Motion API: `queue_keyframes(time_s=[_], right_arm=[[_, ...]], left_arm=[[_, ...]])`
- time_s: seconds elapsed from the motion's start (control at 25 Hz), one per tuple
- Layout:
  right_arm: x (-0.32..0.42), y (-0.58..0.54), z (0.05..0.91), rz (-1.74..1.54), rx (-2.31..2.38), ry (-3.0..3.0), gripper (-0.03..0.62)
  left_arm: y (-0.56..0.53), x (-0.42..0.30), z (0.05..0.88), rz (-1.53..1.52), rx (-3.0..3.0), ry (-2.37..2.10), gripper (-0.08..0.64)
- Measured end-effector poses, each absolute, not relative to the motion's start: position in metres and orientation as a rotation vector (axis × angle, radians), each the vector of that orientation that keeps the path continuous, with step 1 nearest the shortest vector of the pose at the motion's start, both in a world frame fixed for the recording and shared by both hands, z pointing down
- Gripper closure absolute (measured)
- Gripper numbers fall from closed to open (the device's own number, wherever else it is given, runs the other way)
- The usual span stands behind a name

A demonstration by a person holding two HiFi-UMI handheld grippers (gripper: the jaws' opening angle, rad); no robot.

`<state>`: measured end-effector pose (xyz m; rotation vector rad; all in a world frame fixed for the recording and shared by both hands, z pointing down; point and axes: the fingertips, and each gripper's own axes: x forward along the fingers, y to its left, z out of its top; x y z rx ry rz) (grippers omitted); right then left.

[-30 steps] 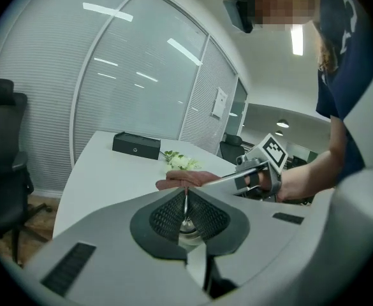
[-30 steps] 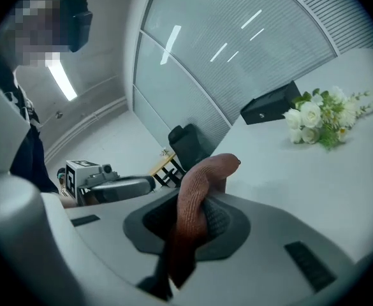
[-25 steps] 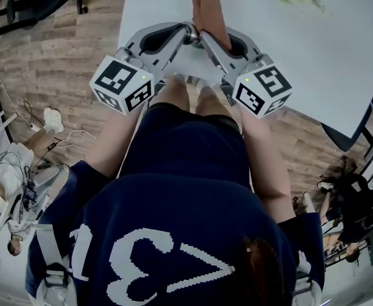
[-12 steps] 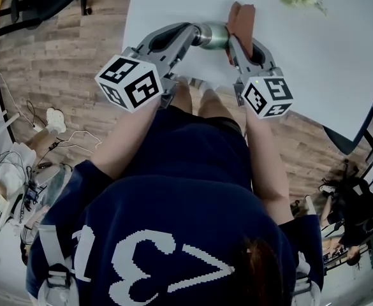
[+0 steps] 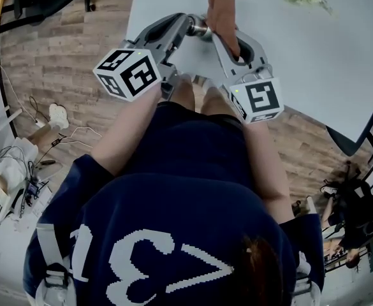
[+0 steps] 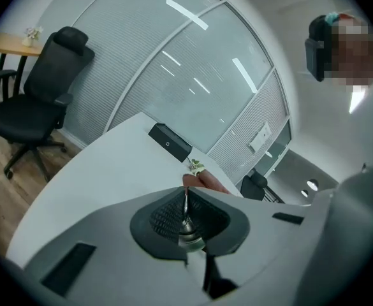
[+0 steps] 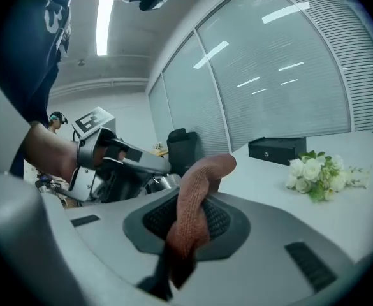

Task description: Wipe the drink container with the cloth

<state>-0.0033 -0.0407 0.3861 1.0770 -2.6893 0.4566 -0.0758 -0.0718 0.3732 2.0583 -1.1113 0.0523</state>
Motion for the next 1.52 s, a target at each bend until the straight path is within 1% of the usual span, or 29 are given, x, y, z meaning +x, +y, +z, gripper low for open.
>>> queue_keyframes(time_s=[0.16,0.28,0.64,0.76,0.88,1.04,1.16,1.24,1.36,1.52], right_arm=[[0.042,-0.033,0.429,0.444,1.134,-2.516,0.528],[0.051,-0.03,0.439,0.455,1.148,-2.475,0.528],[-0.04,-0.026,0.367,0.356,0.969,-2.742,0.528],[-0.049,-0.023,0.36,0.289,0.95,-2.768,0.528],[-0.021,-0.02,0.381,0.31,1.022,-2.706,0.528],[0.025,-0.011,0.43,0.322,1.069,-2.519,0.528],[0.047,-0.003,0.464,0.339,1.058,-2.392,0.528],[0.052,0.001,0.471,0.335,1.039,-2.359,0.528],[0.034,0.005,0.458,0.284,0.977,-2.392,0.528],[-0.01,0.01,0.426,0.219,0.874,-2.503,0.528]], left_arm=[[-0.071,-0.079,0.38,0.064,2.043,-1.109,0.535],[-0.07,-0.08,0.38,0.054,2.024,-1.097,0.535],[-0.073,-0.076,0.376,0.014,1.988,-1.091,0.535],[-0.076,-0.074,0.375,-0.006,1.979,-1.083,0.535],[-0.076,-0.069,0.374,-0.008,1.981,-1.078,0.535],[-0.077,-0.068,0.373,-0.008,1.99,-1.075,0.535],[-0.077,-0.07,0.373,0.006,1.996,-1.077,0.535],[-0.076,-0.068,0.372,0.012,2.003,-1.073,0.535],[-0.076,-0.064,0.369,0.01,2.011,-1.067,0.535],[-0.075,-0.061,0.368,0.019,2.02,-1.061,0.535]])
